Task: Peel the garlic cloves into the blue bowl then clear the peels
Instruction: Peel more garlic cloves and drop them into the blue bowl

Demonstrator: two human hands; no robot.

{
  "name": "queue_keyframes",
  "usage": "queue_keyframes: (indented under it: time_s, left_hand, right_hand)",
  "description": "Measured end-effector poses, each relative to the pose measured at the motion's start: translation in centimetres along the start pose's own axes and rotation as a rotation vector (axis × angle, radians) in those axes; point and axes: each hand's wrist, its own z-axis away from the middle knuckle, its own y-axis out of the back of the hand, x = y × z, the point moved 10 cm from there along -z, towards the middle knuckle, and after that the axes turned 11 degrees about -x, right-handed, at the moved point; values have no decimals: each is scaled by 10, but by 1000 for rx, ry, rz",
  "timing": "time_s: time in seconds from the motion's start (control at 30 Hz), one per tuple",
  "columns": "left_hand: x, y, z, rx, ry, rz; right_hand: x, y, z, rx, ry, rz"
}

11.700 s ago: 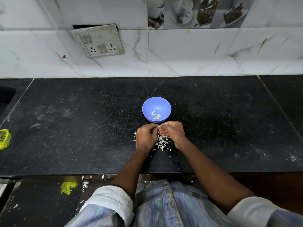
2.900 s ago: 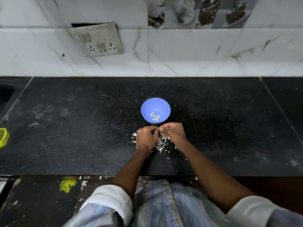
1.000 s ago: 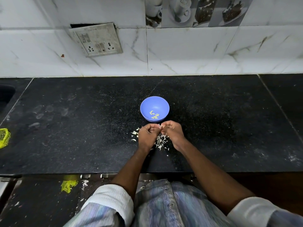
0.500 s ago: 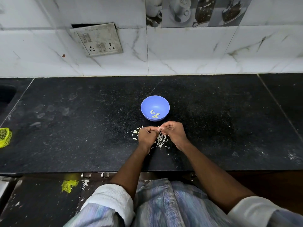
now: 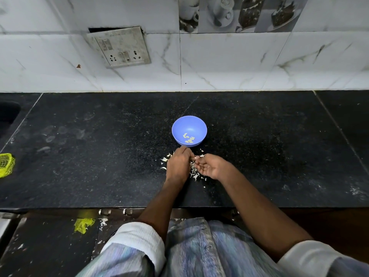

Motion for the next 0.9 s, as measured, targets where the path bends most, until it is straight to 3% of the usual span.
queue_keyframes:
  time_s: [0.07, 0.23, 0.37, 0.47, 0.57, 0.67, 0.73, 0.83, 0.9]
  left_hand:
    - [-27, -14, 0, -71, 230, 363]
    - [-33, -66, 23, -263, 773, 1313]
    - [-18, -87, 36, -405, 1037, 1730]
    - [-16, -93, 37, -394, 1073, 1839]
    - [-27, -88, 30, -309, 949, 1654]
    - [-41, -38, 7, -63, 502, 1073]
    - [-29, -8, 1, -1, 263, 677]
    - [-6, 12, -1, 17, 75, 217]
    - [5, 12, 0, 22, -11, 35]
  right_hand:
    - [-11, 2, -1, 24, 132, 49]
    - [-43, 1, 10, 103, 517, 487]
    - [-48, -3, 17, 105, 615, 551]
    - [-45, -2, 13, 106, 582, 485]
    - [-37, 0, 6, 64, 452, 349]
    - [-28, -2, 3, 15, 306, 249]
    - [-22, -3, 1, -15, 212, 140]
    - [-5, -5, -1, -44, -11, -10]
    - [4, -4, 1, -43, -114, -63]
